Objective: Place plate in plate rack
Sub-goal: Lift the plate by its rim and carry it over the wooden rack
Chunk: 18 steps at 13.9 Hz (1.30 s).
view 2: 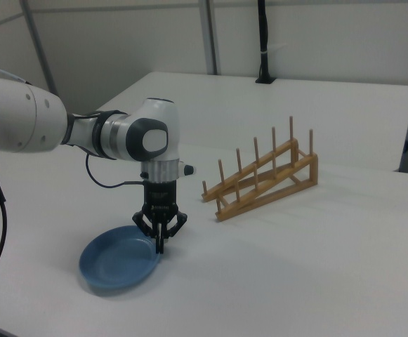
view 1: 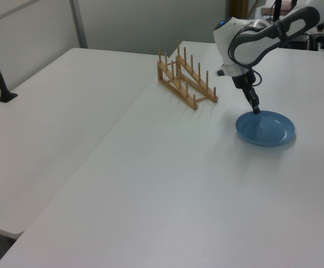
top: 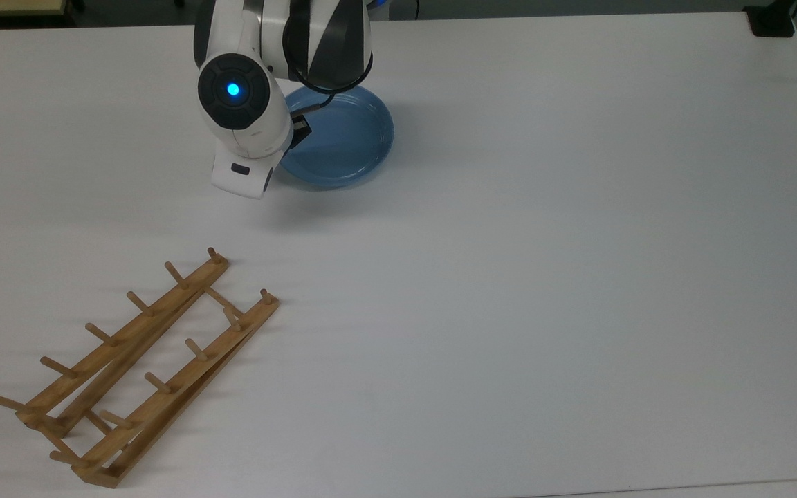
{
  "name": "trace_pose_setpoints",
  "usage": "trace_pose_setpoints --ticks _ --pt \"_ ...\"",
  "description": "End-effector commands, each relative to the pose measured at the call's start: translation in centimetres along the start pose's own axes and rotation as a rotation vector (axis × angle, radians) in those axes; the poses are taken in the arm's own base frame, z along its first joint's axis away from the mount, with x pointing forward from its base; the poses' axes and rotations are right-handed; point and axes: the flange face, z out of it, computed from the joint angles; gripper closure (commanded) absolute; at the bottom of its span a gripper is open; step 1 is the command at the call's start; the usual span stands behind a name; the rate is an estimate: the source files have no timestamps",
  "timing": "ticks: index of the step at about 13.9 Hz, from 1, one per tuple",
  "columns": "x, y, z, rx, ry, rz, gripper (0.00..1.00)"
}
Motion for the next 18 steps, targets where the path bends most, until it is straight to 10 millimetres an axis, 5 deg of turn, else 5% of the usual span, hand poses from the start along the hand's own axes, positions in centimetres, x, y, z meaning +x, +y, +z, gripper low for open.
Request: trace_pose_setpoints --ticks 1,8,11,14,18 --pt "-0.8 0.6 -4.6 -0.063 0.067 0.008 1.00" --pt "-6.2 5.6 -19.3 -0.203 0.311 0.168 1.00" --pt "-9.5 8.8 -26.0 -0.349 0.624 0.413 1.00" --pt "-10.9 11.1 -28.0 -0.419 0.837 0.565 1.00" --pt "-10.8 12.8 -27.3 -0.478 0.992 0.641 1.00"
